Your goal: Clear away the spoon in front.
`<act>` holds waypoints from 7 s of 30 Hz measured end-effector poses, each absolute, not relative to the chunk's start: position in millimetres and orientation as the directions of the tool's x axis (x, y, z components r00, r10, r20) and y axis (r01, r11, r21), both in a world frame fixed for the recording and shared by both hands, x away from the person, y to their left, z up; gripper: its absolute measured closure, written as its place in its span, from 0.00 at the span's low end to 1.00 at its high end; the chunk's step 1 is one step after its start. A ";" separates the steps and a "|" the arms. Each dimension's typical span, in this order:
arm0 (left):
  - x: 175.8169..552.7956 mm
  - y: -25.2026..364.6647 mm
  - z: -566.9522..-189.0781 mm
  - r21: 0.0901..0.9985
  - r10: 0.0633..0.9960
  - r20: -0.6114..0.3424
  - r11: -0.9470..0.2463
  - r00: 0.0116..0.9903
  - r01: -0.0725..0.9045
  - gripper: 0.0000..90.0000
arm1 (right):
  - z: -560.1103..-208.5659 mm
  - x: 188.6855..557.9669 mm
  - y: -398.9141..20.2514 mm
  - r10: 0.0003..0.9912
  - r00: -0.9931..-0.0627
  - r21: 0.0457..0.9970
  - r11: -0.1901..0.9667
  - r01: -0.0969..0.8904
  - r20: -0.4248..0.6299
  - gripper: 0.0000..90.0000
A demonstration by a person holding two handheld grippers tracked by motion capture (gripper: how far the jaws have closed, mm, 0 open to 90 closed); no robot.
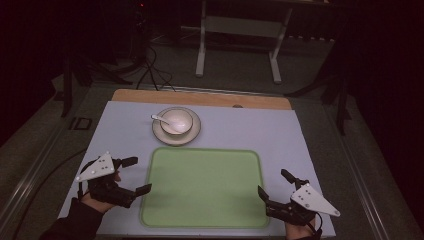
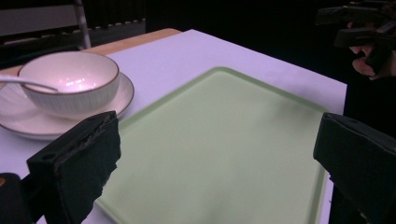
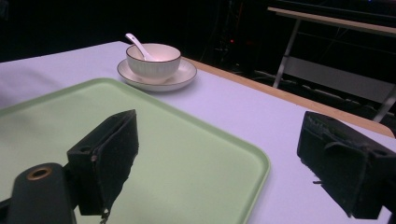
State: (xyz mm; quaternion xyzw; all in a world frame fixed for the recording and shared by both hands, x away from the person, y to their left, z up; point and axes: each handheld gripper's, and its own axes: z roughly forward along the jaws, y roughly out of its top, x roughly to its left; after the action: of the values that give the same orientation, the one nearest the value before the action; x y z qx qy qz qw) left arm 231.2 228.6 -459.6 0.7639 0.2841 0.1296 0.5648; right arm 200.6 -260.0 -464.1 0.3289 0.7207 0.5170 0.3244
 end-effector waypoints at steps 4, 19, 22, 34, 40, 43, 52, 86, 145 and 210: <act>240.0 224.5 -449.5 0.935 0.588 -0.133 -0.194 0.798 0.299 0.01 | -463.9 200.3 -259.9 0.810 -0.573 0.958 0.249 0.139 -0.127 0.14; 286.2 227.9 -425.4 0.955 0.673 -0.164 -0.076 0.721 0.288 0.07 | -463.6 200.3 -258.5 0.806 -0.578 0.958 0.251 0.136 -0.129 0.14; 295.4 227.1 -426.0 0.953 0.687 -0.171 -0.066 0.706 0.295 0.10 | -463.7 200.2 -258.0 0.804 -0.580 0.958 0.252 0.138 -0.128 0.14; 332.7 234.6 -439.7 0.936 0.752 -0.286 0.087 0.594 0.340 0.23 | -463.7 199.4 -256.7 0.799 -0.588 0.959 0.251 0.133 -0.127 0.14; 349.4 243.6 -455.3 0.904 0.780 -0.387 0.217 0.491 0.368 0.30 | -463.5 199.1 -256.5 0.797 -0.589 0.959 0.252 0.129 -0.130 0.14; 357.6 247.0 -466.1 0.877 0.776 -0.449 0.288 0.442 0.385 0.33 | -463.9 199.7 -256.6 0.798 -0.589 0.959 0.251 0.134 -0.126 0.14; 377.8 244.4 -492.2 0.826 0.773 -0.527 0.368 0.353 0.426 0.41 | -464.5 200.1 -256.7 0.797 -0.592 0.959 0.249 0.136 -0.123 0.14; 429.0 225.0 -532.9 0.630 0.657 -0.733 0.557 0.178 0.542 0.75 | -466.3 201.8 -257.2 0.790 -0.604 0.958 0.244 0.153 -0.104 0.14; 392.7 207.0 -389.7 0.821 0.696 -0.497 0.182 0.518 0.542 0.94 | -466.1 202.7 -258.8 0.794 -0.601 0.961 0.229 0.156 -0.091 0.14; 298.5 166.8 -451.5 0.630 0.296 -0.463 -0.554 0.835 0.545 0.94 | -466.3 202.9 -257.4 0.791 -0.606 0.962 0.223 0.158 -0.084 0.14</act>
State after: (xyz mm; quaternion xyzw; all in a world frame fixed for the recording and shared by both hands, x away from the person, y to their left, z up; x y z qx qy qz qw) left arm 298.5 166.8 -451.5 0.8679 0.2423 -0.1534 0.4055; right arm 202.9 -257.4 -466.3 0.3281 0.7229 0.5297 0.2985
